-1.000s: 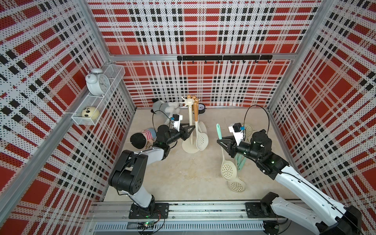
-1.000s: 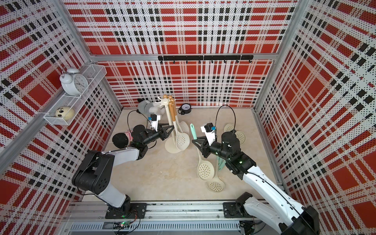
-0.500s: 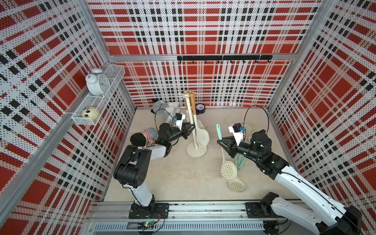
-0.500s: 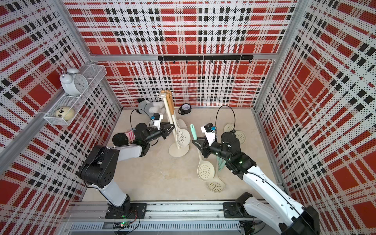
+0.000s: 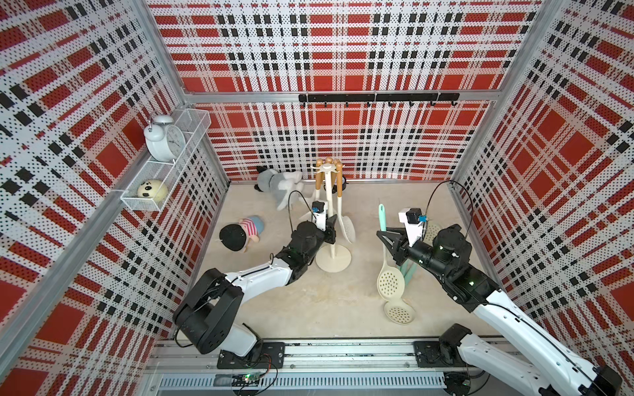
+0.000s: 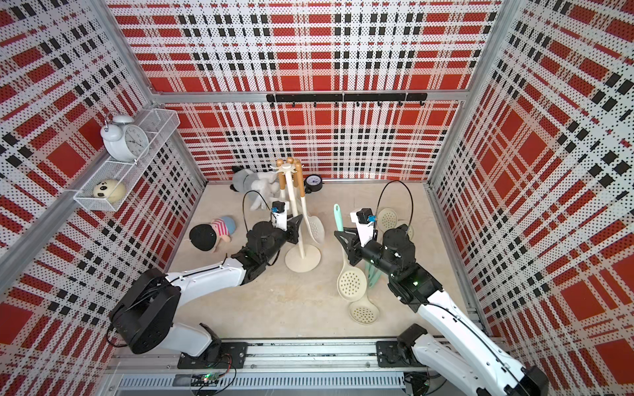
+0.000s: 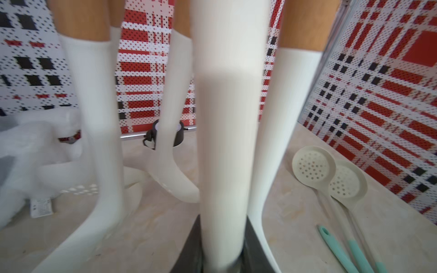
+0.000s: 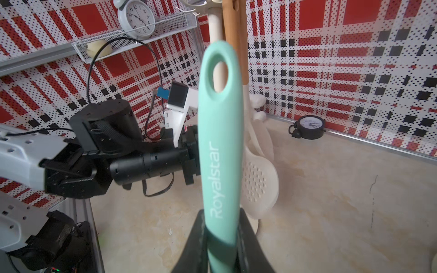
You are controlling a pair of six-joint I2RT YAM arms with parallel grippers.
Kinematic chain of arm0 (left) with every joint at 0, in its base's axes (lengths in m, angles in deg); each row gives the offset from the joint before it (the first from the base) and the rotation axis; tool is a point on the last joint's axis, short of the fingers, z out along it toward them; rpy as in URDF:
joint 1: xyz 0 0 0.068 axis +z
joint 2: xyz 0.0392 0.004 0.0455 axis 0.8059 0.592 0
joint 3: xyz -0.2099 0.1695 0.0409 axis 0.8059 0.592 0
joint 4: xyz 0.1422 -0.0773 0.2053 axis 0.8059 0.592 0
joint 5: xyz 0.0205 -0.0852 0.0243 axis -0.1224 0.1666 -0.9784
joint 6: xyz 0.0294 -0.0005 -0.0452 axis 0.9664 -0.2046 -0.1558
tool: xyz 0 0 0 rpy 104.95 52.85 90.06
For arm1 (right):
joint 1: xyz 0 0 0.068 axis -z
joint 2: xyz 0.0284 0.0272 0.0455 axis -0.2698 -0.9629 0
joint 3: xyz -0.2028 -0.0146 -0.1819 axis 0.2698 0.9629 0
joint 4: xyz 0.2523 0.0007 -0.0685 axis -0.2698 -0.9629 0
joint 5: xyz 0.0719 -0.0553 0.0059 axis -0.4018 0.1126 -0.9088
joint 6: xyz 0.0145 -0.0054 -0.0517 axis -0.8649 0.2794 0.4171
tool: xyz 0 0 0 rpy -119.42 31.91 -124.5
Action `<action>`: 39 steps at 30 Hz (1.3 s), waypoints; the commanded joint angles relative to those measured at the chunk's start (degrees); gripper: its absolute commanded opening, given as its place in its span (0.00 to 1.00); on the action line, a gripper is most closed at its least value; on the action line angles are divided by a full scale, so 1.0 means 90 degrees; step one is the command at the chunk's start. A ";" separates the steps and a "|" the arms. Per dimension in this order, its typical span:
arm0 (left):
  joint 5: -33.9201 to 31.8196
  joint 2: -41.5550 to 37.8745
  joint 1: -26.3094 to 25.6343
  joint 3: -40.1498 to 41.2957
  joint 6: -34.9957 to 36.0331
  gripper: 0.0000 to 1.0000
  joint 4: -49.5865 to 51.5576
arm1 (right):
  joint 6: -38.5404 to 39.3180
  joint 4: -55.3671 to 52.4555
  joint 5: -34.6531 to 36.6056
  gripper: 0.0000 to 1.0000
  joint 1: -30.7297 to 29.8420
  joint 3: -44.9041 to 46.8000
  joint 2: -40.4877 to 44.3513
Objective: Hang the skimmer on the kitchen utensil rack
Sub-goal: Adjust the rack at the center of the board.
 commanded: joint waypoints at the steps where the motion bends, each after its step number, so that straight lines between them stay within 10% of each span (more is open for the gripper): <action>1: -0.2766 -0.0407 -0.0242 -0.0121 0.0430 0.00 -0.1667 | -0.0028 0.0008 0.0216 0.00 0.0035 0.0080 0.0109; 9: -0.5256 0.0380 -0.1232 0.0071 0.1687 0.00 -0.4120 | -0.0057 0.0004 0.0318 0.00 0.0035 0.0173 0.0165; 21: -0.5837 0.1190 -0.1682 0.0413 0.2253 0.02 -0.6273 | -0.0085 0.0030 0.0281 0.00 0.0036 0.0310 0.0170; 25: -0.5859 0.1294 -0.1858 0.0480 0.2204 0.45 -0.6279 | -0.0119 0.0052 0.0286 0.00 0.0036 0.0325 0.0158; 30: -0.5701 0.1179 -0.1886 0.0686 0.1844 0.76 -0.5999 | -0.0136 0.0070 0.0293 0.00 0.0030 0.0320 0.0145; 39: -0.5419 0.0813 -0.2146 0.0990 0.1390 0.76 -0.5429 | -0.0144 0.0098 0.0343 0.00 0.0031 0.0335 0.0166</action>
